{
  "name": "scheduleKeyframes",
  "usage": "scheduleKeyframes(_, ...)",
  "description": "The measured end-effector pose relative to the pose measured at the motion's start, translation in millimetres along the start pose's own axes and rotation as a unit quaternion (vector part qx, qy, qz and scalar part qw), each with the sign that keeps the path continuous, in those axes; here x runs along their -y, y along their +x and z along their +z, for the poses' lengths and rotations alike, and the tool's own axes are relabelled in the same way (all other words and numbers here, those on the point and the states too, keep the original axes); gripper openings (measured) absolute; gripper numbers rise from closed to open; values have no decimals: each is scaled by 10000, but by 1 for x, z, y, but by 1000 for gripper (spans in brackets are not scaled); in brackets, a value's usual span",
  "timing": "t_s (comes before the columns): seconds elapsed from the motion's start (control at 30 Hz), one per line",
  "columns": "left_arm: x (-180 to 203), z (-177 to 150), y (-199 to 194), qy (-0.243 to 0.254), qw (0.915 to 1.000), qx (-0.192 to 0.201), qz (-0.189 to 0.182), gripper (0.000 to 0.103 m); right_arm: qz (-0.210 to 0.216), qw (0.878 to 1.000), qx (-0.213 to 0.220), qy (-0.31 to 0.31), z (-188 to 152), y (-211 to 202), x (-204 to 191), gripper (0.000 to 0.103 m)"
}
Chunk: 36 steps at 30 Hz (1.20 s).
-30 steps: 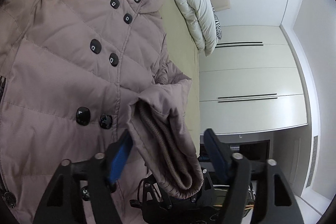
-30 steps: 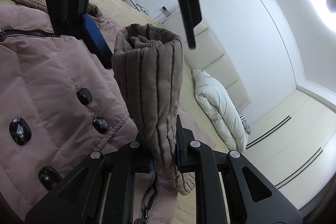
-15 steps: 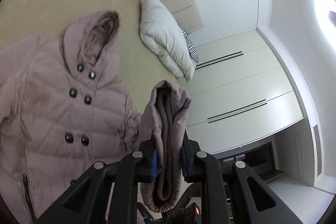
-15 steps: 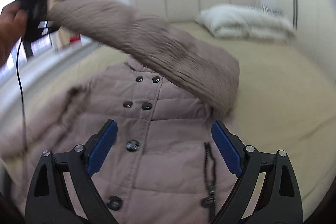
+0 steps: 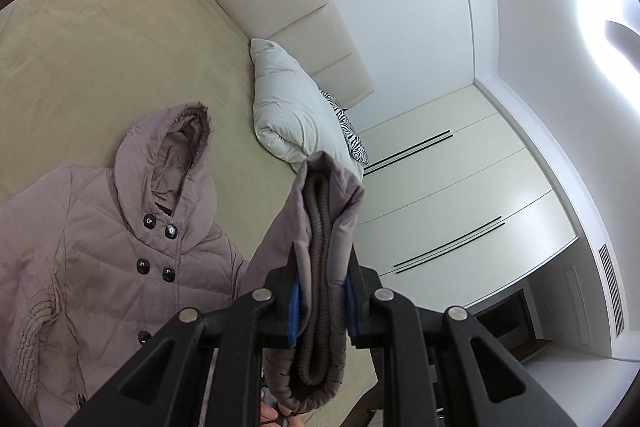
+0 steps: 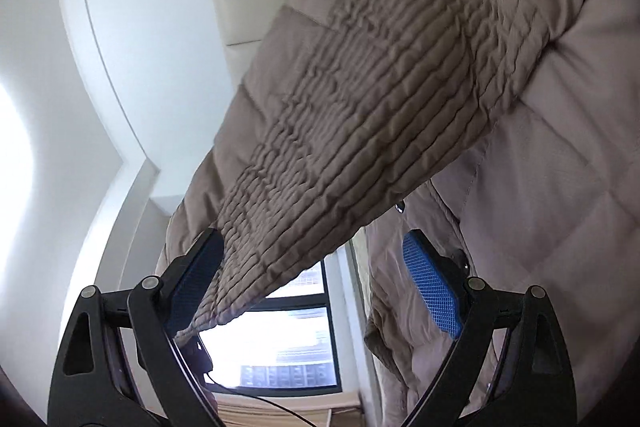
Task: Fold large clothes
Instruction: 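Lift the sleeve with the right gripper and fold it across the coat front, then release the sleeve onto the coat front and open the right gripper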
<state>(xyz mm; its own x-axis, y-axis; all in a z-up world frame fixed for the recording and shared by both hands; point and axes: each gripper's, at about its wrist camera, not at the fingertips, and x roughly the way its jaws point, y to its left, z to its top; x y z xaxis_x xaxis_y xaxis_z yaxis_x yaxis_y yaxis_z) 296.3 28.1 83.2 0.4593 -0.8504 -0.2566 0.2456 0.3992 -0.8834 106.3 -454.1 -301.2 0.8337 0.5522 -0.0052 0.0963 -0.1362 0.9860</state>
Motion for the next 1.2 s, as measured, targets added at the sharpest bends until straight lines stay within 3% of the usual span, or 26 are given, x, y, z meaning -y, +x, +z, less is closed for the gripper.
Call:
scheduleKeyframes(0.07,-5,2,0,-49,10000,11,20,19,-81,9999,108,97,9,12,9,92)
scheduleKeyframes(0.17,-16,5,-3,-123,9999,65,59,19,-64,9976,606,317,34,7,17,92)
scheduleKeyframes(0.43,-67,4,16,-481,9982,42,364,19,300,9865,1612,16,98,-74,-23,92)
scheduleKeyframes(0.57,-105,-7,49,-630,9958,-146,643,19,206,9870,1575,252,133,-104,-20,91)
scheduleKeyframes(0.73,-177,-20,82,-925,9859,-341,1355,19,124,9901,1370,275,158,-121,-8,83)
scheduleKeyframes(0.87,-236,-32,99,-1206,9748,-534,1801,19,73,9926,1202,135,156,-115,-6,78)
scheduleKeyframes(0.97,-263,-39,105,-1332,9711,-622,1882,20,-222,9927,1183,-40,151,-111,-18,79)
scheduleKeyframes(1.1,-272,-39,107,-1303,9717,-672,1851,20,-846,9892,1139,-377,126,-129,-35,80)
scheduleKeyframes(1.2,-273,-39,109,-1216,9720,-706,1883,21,-969,9859,1122,-777,102,-128,-62,81)
